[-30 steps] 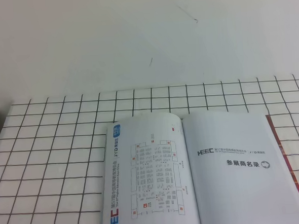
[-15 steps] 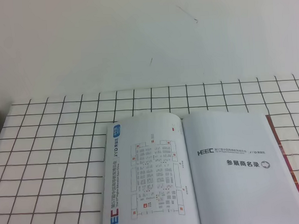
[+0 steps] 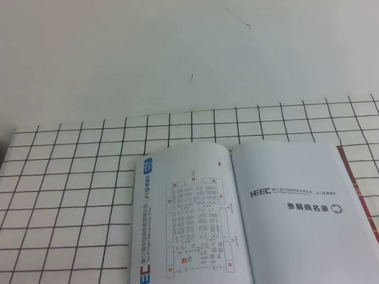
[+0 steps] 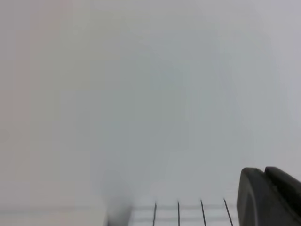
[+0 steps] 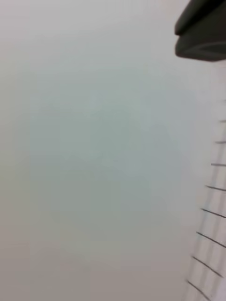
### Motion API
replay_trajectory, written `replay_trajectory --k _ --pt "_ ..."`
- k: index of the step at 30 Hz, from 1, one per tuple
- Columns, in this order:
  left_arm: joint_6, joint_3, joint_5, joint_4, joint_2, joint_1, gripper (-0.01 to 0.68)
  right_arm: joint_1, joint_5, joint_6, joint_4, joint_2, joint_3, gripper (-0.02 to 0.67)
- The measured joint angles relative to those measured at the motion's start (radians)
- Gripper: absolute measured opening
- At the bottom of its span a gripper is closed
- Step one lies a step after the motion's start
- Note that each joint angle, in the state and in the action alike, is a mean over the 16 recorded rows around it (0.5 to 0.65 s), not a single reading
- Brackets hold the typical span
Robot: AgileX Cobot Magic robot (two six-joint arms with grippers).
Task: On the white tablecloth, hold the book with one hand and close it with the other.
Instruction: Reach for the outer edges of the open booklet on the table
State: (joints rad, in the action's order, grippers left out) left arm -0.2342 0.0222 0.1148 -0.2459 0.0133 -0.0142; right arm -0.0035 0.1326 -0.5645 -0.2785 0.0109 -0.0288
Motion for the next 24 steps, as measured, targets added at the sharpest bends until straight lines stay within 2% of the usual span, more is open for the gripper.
replay_trajectory --k 11,19,24 --pt "0.031 0.0 0.217 -0.024 0.0 0.0 -0.003 0.0 0.327 0.019 -0.011 0.0 0.0 -0.003" --pt "0.242 -0.01 0.425 -0.047 0.0 0.0 -0.003 0.0 0.534 0.164 -0.013 0.0 0.009 -0.003" --pt "0.402 -0.087 0.511 -0.031 0.0 0.0 -0.003 0.0 0.631 0.304 -0.013 0.001 0.073 -0.003"
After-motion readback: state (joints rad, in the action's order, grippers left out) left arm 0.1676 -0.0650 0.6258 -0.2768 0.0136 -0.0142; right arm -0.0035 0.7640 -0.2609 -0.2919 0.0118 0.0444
